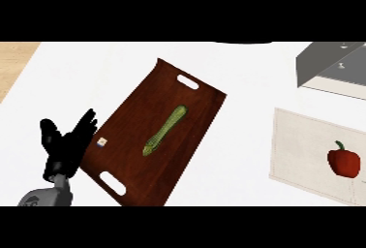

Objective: Pick the can from the placemat and place it in the tiered shelf

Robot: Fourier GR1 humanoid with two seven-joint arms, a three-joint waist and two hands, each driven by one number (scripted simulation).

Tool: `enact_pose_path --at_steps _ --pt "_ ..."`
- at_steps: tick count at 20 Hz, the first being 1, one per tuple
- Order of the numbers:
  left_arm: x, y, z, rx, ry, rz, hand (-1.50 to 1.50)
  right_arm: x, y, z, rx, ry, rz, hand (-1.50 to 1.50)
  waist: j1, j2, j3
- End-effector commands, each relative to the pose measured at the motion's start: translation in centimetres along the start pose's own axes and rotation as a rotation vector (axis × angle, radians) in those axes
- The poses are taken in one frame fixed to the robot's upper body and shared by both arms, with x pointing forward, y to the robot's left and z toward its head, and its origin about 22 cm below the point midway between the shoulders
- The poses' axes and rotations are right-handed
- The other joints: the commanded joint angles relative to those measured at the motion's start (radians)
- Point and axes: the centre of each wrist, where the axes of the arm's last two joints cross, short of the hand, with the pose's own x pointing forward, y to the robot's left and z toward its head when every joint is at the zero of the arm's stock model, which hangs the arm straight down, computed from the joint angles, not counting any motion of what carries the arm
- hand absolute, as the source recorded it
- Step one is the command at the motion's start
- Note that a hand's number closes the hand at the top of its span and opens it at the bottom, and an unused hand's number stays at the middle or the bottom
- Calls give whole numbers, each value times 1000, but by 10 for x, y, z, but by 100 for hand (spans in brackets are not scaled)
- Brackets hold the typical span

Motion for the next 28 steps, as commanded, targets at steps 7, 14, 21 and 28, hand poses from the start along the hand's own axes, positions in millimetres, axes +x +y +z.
enact_pose_path --at_steps 7,14,21,28 --pt "-15 17 -6 -2 54 7 0 10 -30 2 -183 38 -327 -150 -5 8 -4" --pt "-13 -1 2 0 35 8 0 -6 -98 30 -425 115 -300 -150 1 10 -2" --pt "-8 13 2 12 38 25 0 -31 -148 65 -497 171 -429 -150 -14 9 3" --pt "-9 6 2 1 35 11 0 -39 -182 90 -423 160 -421 -150 -19 10 4"
